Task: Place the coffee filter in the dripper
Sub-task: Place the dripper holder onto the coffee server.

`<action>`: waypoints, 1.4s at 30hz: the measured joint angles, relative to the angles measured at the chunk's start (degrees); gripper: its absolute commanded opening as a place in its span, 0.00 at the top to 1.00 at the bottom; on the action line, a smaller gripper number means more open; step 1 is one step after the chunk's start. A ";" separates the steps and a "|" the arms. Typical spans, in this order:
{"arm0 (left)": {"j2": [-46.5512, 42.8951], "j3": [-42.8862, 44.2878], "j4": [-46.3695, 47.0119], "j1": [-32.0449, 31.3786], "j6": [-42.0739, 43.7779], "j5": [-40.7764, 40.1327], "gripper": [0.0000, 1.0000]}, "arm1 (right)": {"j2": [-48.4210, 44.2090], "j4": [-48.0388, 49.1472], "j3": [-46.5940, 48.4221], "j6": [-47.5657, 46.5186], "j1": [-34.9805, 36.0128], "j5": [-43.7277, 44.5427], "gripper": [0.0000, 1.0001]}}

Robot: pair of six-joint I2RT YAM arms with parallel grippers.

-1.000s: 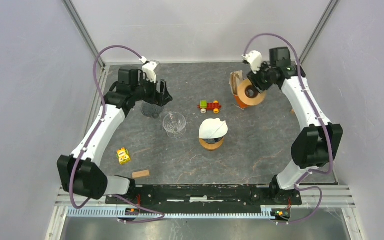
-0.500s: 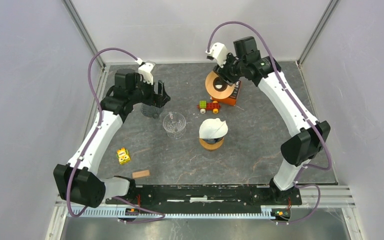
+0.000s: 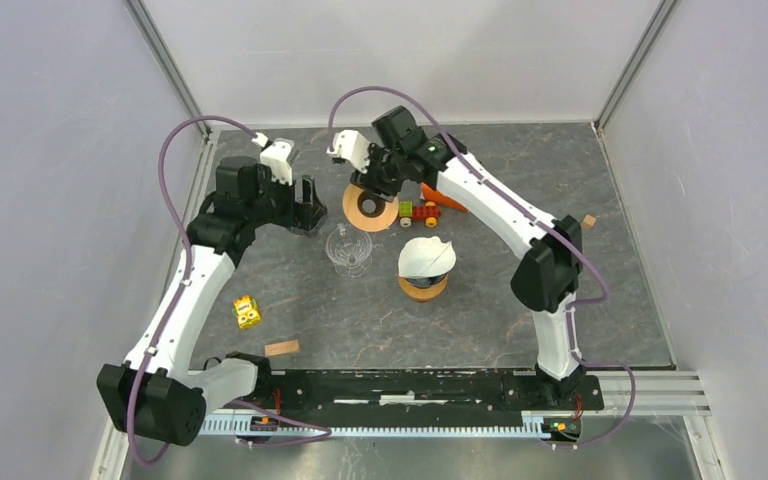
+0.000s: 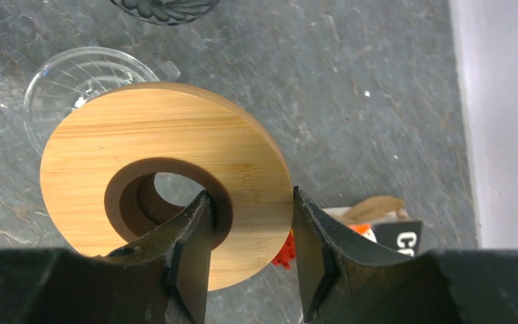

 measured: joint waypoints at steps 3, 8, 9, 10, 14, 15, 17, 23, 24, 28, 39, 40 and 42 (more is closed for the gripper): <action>-1.62 -1.60 -1.05 1.33 0.00 -0.83 0.14 | 2.95 0.31 1.20 0.22 1.64 -0.70 0.89; -3.30 -5.25 -1.60 3.06 0.00 -1.01 0.14 | 5.99 1.01 1.97 0.70 3.28 -1.95 0.88; -3.50 -6.05 -1.53 3.13 0.00 -0.76 0.15 | 6.36 1.01 2.10 0.74 3.50 -2.16 0.88; -3.63 -7.23 -1.18 3.13 0.00 -0.09 0.15 | 6.84 1.14 2.12 0.81 3.80 -2.34 0.87; -3.50 -10.19 0.68 3.13 -0.02 1.62 0.16 | 8.17 1.29 2.14 1.18 4.83 -2.60 0.84; -3.48 -10.69 1.22 3.13 -0.04 1.81 0.16 | 8.48 1.38 2.14 1.18 5.03 -2.58 0.83; -3.39 -11.10 1.97 3.13 -0.04 1.86 0.16 | 9.16 1.38 2.23 1.20 5.55 -2.56 0.82; -3.50 -11.28 3.63 3.13 -0.07 1.70 0.16 | 11.02 1.49 2.36 1.33 6.75 -2.38 0.78; -3.61 -11.45 3.69 3.13 -0.07 1.57 0.16 | 11.28 1.44 2.36 1.38 6.91 -2.38 0.78; -3.89 -11.89 3.67 3.15 -0.04 0.83 0.16 | 12.15 1.40 2.40 1.55 7.28 -2.36 0.74; -4.28 -11.91 3.67 3.13 -0.04 -0.24 0.15 | 12.94 1.38 2.56 1.57 8.37 -0.28 0.61; -4.31 -11.91 3.65 3.13 -0.04 -0.24 0.15 | 12.96 1.38 2.58 1.60 8.39 -0.07 0.60; -4.44 -11.91 3.63 3.13 -0.04 -0.24 0.15 | 12.98 1.36 2.60 1.60 8.39 0.31 0.58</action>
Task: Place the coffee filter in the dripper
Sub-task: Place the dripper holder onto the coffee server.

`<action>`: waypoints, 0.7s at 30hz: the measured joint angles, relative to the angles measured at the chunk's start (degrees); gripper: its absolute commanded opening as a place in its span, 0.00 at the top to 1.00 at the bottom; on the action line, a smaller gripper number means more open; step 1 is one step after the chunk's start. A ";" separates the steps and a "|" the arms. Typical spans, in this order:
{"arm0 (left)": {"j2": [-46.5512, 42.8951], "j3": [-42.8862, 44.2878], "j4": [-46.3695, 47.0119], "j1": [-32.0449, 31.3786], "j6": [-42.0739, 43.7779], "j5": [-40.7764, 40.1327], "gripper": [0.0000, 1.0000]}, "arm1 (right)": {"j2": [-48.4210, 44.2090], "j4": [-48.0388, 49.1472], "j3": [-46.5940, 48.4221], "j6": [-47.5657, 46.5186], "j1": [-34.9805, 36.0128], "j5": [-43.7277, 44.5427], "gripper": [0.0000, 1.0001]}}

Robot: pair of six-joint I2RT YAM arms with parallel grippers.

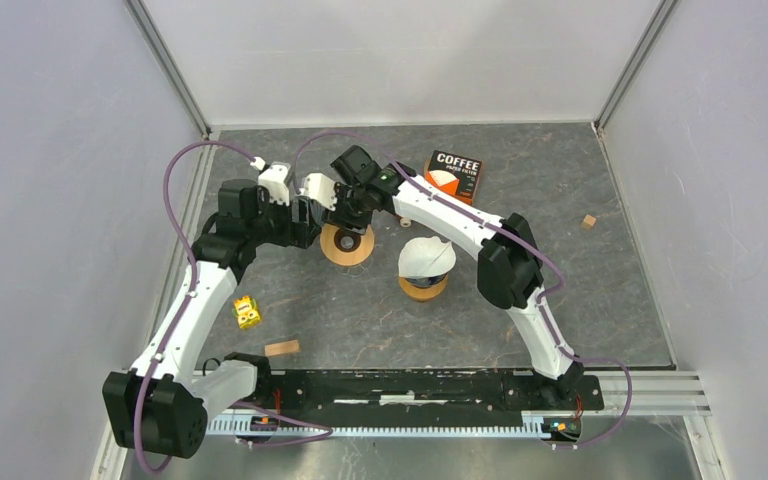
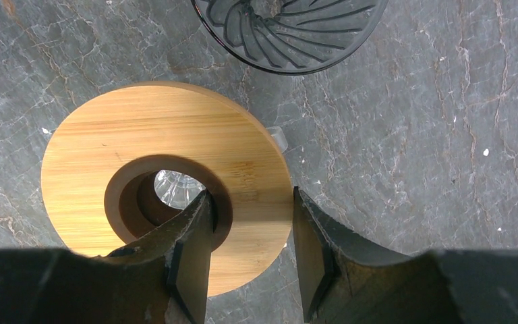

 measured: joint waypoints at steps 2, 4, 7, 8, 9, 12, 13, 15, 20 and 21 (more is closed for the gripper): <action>-0.07 0.00 0.00 0.00 0.02 -0.02 0.15 | 0.00 0.02 0.02 0.00 0.00 0.20 0.55; -0.09 0.00 0.00 0.00 0.02 0.00 0.15 | 0.00 0.00 0.07 0.00 0.09 0.31 0.52; -0.11 0.00 -0.02 0.00 0.00 -0.02 0.15 | 0.00 0.00 0.07 0.00 0.15 0.48 0.49; -0.13 0.00 -0.02 0.00 0.02 -0.02 0.15 | 0.00 0.02 0.07 0.00 0.15 0.66 0.48; -0.15 0.00 -0.02 0.00 0.00 -0.02 0.15 | 0.00 0.02 0.07 0.00 0.15 0.74 0.47; -0.31 0.00 -0.04 0.00 0.02 -0.02 0.15 | 0.00 0.02 0.07 0.04 0.15 1.42 0.44; -0.37 0.00 -0.04 0.00 0.02 -0.02 0.15 | 0.00 0.04 0.09 0.02 0.15 1.66 0.43; -0.39 0.00 -0.04 0.00 0.02 -0.02 0.15 | 0.00 0.07 0.09 0.04 0.15 1.81 0.42; -0.42 0.00 -0.22 0.00 0.02 -0.11 0.15 | 0.00 0.13 0.11 0.17 0.15 1.90 0.41; -0.42 0.00 -0.26 0.00 0.02 -0.17 0.15 | 0.00 0.13 0.11 0.17 0.15 1.90 0.42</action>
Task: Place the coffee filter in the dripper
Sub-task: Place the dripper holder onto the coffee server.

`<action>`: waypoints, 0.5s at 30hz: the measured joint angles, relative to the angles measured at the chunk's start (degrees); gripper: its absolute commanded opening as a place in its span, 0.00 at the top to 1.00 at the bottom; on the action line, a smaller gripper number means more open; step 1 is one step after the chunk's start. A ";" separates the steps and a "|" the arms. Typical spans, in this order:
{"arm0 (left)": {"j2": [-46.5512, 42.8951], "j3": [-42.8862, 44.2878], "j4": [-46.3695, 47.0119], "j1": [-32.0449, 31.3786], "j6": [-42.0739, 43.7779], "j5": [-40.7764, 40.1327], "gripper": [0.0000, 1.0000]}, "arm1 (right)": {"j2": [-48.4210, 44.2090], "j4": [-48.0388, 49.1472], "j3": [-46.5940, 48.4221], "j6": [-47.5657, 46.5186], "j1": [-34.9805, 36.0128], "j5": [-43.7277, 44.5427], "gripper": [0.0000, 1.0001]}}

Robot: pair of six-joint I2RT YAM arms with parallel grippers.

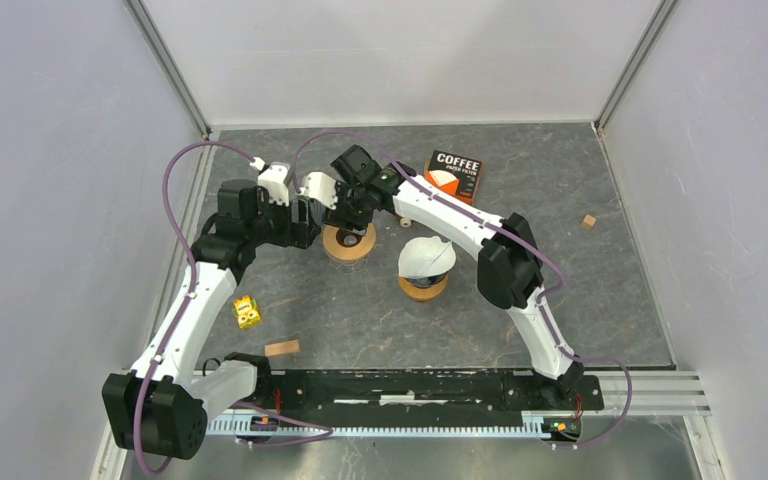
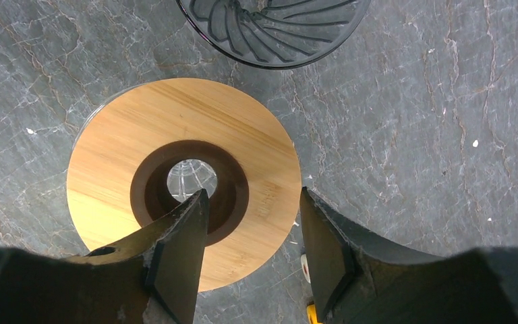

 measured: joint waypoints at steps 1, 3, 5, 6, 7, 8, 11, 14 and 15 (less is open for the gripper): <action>0.00 0.00 -0.02 0.00 0.00 -0.07 0.15 | 0.00 0.00 0.00 0.00 0.04 -0.02 0.42; 0.00 0.00 -0.02 0.00 0.00 -0.35 0.15 | 0.00 0.09 0.00 0.02 0.04 -0.02 0.43; 0.00 0.00 -0.02 0.00 0.00 -0.81 0.15 | 0.00 0.22 0.00 0.04 0.07 -0.04 0.43; 0.00 0.00 -0.02 0.00 0.00 -0.92 0.15 | 0.00 0.33 -0.02 0.07 0.09 -0.04 0.43; 0.00 0.00 -0.02 0.00 0.00 -1.11 0.15 | 0.00 0.37 -0.02 0.17 0.09 -0.09 0.43; 0.00 0.00 -0.02 0.00 0.00 -1.25 0.15 | 0.00 0.39 -0.02 0.26 0.09 -0.09 0.42; 0.00 0.00 -0.02 0.00 0.00 -1.33 0.14 | 0.00 0.57 -0.04 0.46 0.20 -0.11 0.41; -0.02 0.00 -0.04 0.00 0.00 -1.42 0.14 | -0.07 1.29 -0.68 0.50 0.59 0.00 0.34; -0.04 0.00 -0.07 0.00 0.00 -1.49 0.14 | -0.13 1.57 -1.20 0.50 0.83 0.17 0.26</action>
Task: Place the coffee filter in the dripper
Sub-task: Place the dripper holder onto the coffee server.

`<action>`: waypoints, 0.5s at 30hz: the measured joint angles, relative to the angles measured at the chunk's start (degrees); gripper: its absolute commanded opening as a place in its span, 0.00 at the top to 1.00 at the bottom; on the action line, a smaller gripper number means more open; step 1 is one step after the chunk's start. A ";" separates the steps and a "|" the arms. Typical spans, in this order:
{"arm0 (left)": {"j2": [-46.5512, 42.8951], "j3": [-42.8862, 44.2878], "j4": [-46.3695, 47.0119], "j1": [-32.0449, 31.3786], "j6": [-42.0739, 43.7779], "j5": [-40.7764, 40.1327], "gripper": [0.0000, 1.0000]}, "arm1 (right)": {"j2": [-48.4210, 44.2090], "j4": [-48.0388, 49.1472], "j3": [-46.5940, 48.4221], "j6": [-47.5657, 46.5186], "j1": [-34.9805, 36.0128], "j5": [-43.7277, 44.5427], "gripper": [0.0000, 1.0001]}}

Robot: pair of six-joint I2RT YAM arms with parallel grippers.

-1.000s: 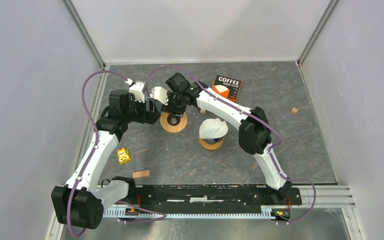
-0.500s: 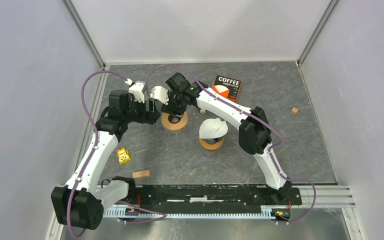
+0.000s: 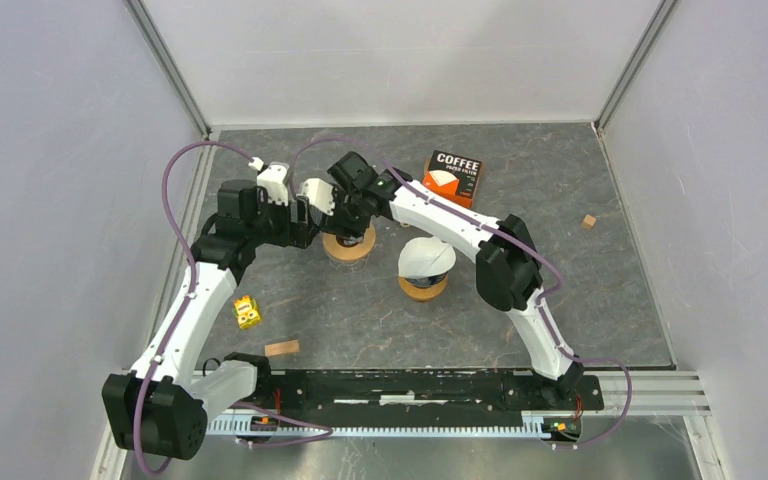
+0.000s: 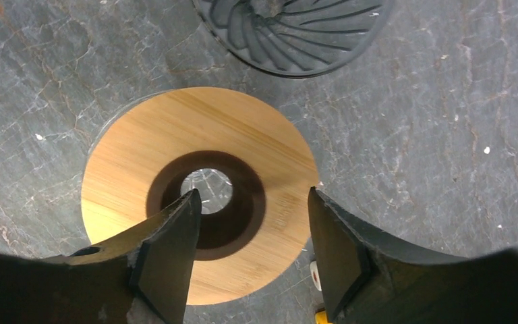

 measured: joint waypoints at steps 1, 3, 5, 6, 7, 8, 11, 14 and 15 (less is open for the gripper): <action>-0.02 0.00 -0.07 0.00 0.00 -0.04 0.14 | -0.11 0.20 -0.70 0.00 0.33 0.24 0.22; -0.20 0.00 -0.31 0.02 0.00 -0.35 0.14 | -0.11 0.48 -1.77 -0.04 1.05 1.03 0.20; -0.37 0.00 -0.59 0.04 0.00 -0.85 0.14 | -0.44 1.33 -2.40 -0.07 1.66 1.73 0.19; -0.48 0.00 -0.79 0.07 0.00 -1.07 0.14 | -0.68 1.44 -2.75 -0.07 1.95 1.95 0.19; -0.61 0.00 -1.16 0.20 0.00 -1.16 0.14 | -0.76 1.51 -2.97 0.17 2.16 2.23 0.18; -0.74 0.00 -1.53 0.28 0.00 -1.31 0.14 | -0.76 1.60 -3.06 0.22 2.29 2.38 0.18; -0.98 0.00 -1.86 0.50 0.00 -1.53 0.14 | -0.76 2.05 -3.30 0.35 2.43 2.64 0.18; -1.20 0.02 -2.14 0.92 0.00 -2.34 0.14 | -0.76 2.19 -3.30 0.42 2.51 3.10 0.18; -1.25 0.02 -2.19 1.05 0.00 -2.58 0.14 | -0.76 2.23 -3.30 0.44 2.54 3.28 0.18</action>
